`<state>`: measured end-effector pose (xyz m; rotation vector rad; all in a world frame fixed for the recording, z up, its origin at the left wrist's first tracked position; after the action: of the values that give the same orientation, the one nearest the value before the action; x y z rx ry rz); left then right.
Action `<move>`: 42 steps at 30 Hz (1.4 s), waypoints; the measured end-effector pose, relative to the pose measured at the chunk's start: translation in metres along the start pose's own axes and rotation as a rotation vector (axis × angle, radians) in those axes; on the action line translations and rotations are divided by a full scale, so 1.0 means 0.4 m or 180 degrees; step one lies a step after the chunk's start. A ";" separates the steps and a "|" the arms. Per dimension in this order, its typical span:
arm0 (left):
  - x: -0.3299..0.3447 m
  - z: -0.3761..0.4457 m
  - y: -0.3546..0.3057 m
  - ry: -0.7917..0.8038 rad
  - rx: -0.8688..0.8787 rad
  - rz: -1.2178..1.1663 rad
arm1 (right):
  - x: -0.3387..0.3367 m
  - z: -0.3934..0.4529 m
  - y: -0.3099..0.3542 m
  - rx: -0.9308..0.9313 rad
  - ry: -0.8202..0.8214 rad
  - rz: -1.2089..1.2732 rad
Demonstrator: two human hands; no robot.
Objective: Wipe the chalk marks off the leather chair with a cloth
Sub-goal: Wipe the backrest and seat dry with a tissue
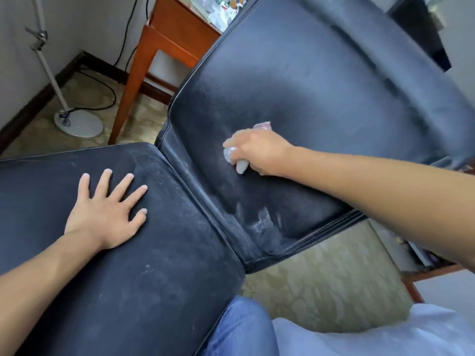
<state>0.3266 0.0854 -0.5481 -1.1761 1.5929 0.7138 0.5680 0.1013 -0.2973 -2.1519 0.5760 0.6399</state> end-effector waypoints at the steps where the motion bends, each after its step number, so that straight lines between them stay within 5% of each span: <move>1: 0.003 -0.006 0.000 -0.0020 0.0000 0.0003 | 0.021 -0.006 0.023 0.0143 -0.0100 -0.0057; 7: 0.007 -0.032 0.004 -0.0038 0.0016 0.0040 | 0.325 -0.246 0.354 -0.1034 0.2198 -0.0858; 9: 0.008 -0.026 0.002 -0.0057 0.0012 0.0055 | 0.284 -0.258 0.305 -0.0945 0.1868 -0.0841; 14: 0.014 -0.022 0.001 0.0006 -0.0006 0.0085 | 0.127 -0.155 0.106 0.0363 0.0249 -0.0541; 19: 0.013 -0.026 0.000 0.0026 -0.0024 0.0048 | 0.153 0.061 0.177 0.0354 -0.0539 0.0191; 23: 0.021 -0.026 0.008 -0.0105 -0.0001 0.0038 | 0.303 0.201 0.323 0.0605 -0.0381 0.0324; 29: 0.024 -0.022 0.006 -0.0204 -0.0025 0.0067 | 0.453 -0.001 0.428 0.1497 -0.1039 0.0736; 37: 0.026 -0.030 -0.001 -0.0107 -0.0122 0.0099 | 0.529 -0.154 0.560 0.2694 -0.0678 0.3601; 42: 0.026 -0.045 -0.004 -0.0049 -0.0151 0.0053 | 0.520 -0.105 0.595 0.3081 -0.0896 0.3822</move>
<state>0.3212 0.0654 -0.5516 -1.1901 1.5823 0.7737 0.5977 -0.1074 -0.5364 -0.6465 1.6139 0.9583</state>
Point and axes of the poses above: each hand's wrist, its own z-axis towards the middle knuckle, its own x-axis out of the palm, y = z × x, the point moved 3 cm from there along z, towards the middle knuckle, and after that the axes turned 14 degrees about y, right-handed, at the moved point
